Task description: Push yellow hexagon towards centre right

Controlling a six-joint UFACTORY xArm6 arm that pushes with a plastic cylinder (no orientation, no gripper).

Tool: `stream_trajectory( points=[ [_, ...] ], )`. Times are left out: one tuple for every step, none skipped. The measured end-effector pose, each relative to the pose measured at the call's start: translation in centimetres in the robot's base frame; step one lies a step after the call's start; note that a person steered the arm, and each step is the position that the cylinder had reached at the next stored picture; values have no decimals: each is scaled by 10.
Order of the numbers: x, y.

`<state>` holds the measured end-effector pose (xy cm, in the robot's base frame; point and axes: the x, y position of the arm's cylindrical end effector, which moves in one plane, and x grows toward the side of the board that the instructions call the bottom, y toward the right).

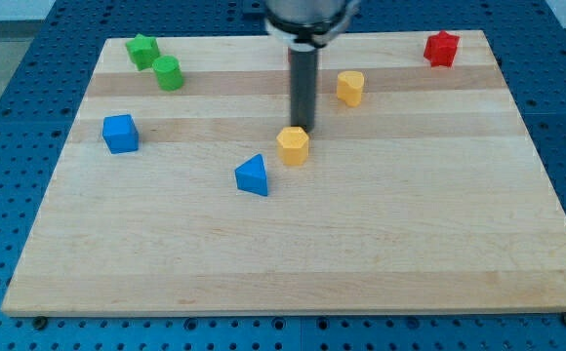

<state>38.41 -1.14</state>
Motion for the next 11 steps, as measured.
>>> stream_trajectory(
  points=[
    [1,-42],
    [25,-57],
    [31,-36],
    [31,-7],
    [34,28],
    [61,36],
    [82,53],
    [81,87],
    [72,126],
    [62,161],
    [57,186]
  ],
)
